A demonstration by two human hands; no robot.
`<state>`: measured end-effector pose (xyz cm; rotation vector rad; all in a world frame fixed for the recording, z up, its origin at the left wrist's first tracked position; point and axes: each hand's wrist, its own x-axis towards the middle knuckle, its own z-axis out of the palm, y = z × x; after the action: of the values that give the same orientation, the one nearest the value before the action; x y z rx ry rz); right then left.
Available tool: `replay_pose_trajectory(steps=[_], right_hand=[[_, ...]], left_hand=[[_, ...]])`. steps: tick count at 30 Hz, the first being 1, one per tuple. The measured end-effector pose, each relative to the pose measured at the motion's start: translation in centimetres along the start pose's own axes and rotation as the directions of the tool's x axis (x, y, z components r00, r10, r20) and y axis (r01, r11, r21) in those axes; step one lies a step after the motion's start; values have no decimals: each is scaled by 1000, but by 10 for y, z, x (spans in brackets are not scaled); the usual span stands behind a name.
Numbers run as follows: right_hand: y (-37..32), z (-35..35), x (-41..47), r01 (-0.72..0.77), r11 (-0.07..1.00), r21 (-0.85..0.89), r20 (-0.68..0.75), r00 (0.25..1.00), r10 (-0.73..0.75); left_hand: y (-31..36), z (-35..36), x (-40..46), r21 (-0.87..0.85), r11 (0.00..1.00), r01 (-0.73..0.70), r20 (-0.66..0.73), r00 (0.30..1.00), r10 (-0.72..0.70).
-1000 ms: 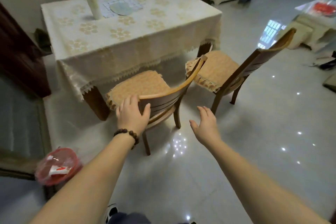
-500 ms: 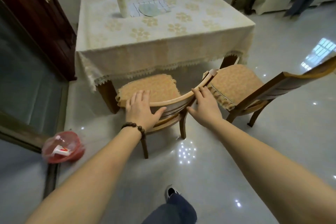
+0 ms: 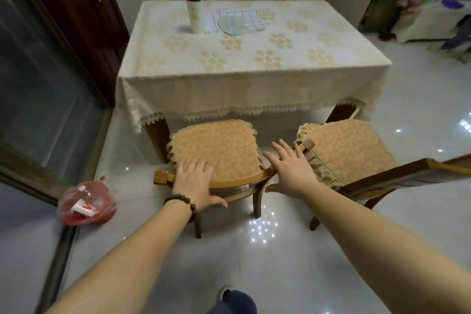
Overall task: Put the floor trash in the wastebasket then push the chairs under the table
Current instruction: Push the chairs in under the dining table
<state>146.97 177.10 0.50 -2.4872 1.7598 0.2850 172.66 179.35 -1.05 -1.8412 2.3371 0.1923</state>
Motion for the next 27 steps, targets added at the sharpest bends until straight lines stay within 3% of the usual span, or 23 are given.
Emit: replay_pose_trajectory(steps=[9,17,27], right_hand=[[20,13,43,298,945,-134,107,952,-285],[40,22,56,387,910,-149,0,920,-392],[70,23,86,357,911,-207,-123,914,-386]], left_hand=[[2,12,21,184,983,20,39,999,-27],[4,4,32,241,970,-31,157,988,-7],[12,-28,76,317,946,-66,203,979,0]])
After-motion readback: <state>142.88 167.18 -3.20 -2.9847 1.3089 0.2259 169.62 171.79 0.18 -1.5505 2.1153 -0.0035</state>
